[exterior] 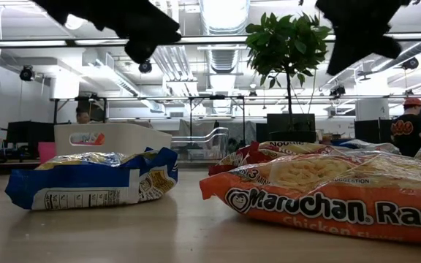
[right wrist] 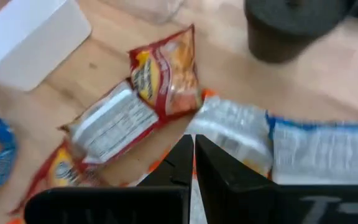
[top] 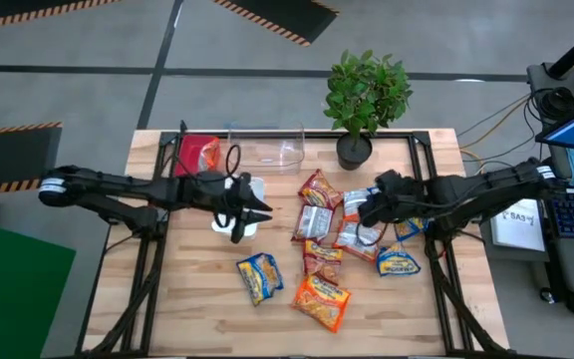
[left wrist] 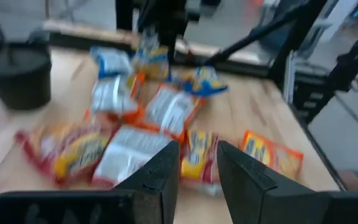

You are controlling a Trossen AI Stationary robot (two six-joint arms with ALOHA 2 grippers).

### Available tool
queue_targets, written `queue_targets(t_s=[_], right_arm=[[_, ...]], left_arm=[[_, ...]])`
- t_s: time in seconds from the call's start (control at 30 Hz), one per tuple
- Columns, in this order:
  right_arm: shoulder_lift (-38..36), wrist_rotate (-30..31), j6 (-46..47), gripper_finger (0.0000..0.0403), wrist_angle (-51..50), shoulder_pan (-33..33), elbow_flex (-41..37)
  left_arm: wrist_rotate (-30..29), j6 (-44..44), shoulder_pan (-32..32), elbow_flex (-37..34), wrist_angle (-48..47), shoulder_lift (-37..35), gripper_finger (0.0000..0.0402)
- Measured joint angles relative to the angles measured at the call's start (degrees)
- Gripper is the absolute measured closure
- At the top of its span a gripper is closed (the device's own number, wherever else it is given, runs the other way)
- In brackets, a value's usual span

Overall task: Sort Maruchan noodles
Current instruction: Put the orange noodle pack into the red bin

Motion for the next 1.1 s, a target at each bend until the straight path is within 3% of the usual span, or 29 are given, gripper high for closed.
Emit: queue_targets(t_s=[0.1, 0.23, 0.3, 0.37, 0.5, 0.67, 0.77, 0.87, 1.0, 1.1], right_arm=[[3.53, -3.04, -1.86, 0.0394, 0.98, 0.09, -0.04], [7.94, -15.07, -2.3, 0.0394, -10.47, -2.31, 4.5], [9.78, -16.28, -4.51, 0.0394, -18.38, -2.75, 7.05], [10.56, -13.74, -7.33, 0.0394, -21.88, -2.65, 8.77], [9.58, -7.96, -12.75, 0.0394, -13.63, -2.25, 7.1], [7.76, 3.67, -20.79, 0.0394, 9.23, 0.64, -2.44], [7.57, 7.15, -26.29, 0.0394, 16.29, 2.11, -6.12], [7.09, 3.06, -30.49, 0.0394, 14.54, 1.88, -3.81], [6.75, -6.96, -30.85, 0.0394, 4.57, 0.83, 6.49], [6.66, -8.63, -30.8, 0.0394, 1.81, 2.97, 11.81]], left_arm=[[0.24, -1.54, -0.64, -3.43, 5.87, 0.8, 0.0311], [5.22, -12.77, -3.03, -4.57, 4.88, -0.12, 0.0312], [7.77, -20.34, -4.83, -4.2, 5.09, -1.9, 0.0315], [7.61, -27.72, -7.2, -2.78, 5.09, -3.38, 0.0319], [1.07, -35.07, -13.32, 1.23, 5.13, -4.7, 0.0329], [-16.6, -28.56, -23.42, 3.61, 4.78, -1.9, 0.0341], [-25.45, -26.6, -29.57, 2.73, 2.19, 1.47, 0.0349], [-29.9, -31.5, -34.2, 1.52, -1.15, 5.35, 0.0355], [-27.15, -48.7, -38.62, 1.8, -2.4, 9.63, 0.0361], [-26.94, -60.51, -41.95, 4.38, -2.25, 12.13, 0.0362]])
